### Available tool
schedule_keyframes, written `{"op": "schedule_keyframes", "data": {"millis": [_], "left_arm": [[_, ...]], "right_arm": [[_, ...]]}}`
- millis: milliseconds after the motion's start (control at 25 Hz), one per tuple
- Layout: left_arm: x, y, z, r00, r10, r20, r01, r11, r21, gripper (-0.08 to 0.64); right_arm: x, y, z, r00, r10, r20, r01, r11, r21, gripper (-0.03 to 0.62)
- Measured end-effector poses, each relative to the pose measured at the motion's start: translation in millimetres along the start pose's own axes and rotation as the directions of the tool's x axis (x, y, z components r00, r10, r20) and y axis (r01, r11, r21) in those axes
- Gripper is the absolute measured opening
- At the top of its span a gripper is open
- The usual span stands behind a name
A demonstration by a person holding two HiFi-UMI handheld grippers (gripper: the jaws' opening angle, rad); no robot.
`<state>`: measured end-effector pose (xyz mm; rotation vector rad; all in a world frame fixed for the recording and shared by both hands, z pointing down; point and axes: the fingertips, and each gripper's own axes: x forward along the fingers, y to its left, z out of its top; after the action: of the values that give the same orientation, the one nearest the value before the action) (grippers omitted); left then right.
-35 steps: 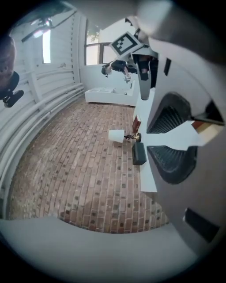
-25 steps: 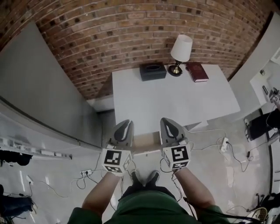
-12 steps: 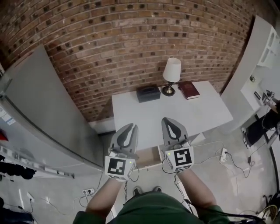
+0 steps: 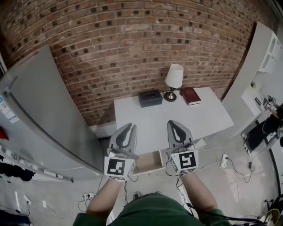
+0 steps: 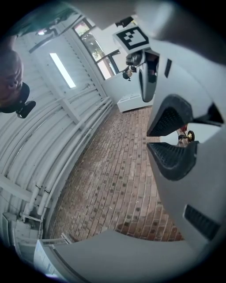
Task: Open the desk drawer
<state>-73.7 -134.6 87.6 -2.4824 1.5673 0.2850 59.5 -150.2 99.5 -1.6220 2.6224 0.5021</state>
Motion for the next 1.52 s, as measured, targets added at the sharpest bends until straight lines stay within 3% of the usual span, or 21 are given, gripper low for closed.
{"op": "schedule_keyframes", "data": {"millis": [240,440,1520], "left_arm": [[-1,5,-9,1.0,-0.011,-0.001,0.011,1.0,-0.009,0.04],[0,14,-18,1.0,-0.024,-0.001,0.024,0.997,-0.07,0.04],[-13,27,-15,0.999,-0.042,-0.016,0.041,0.996,-0.085,0.04]], "right_arm": [[2,4,0,1.0,-0.008,-0.001,0.008,1.0,-0.01,0.0],[6,9,-2,1.0,-0.009,-0.003,0.009,1.0,-0.004,0.001],[4,29,11,1.0,0.0,0.012,-0.001,1.0,0.018,0.0]]}}
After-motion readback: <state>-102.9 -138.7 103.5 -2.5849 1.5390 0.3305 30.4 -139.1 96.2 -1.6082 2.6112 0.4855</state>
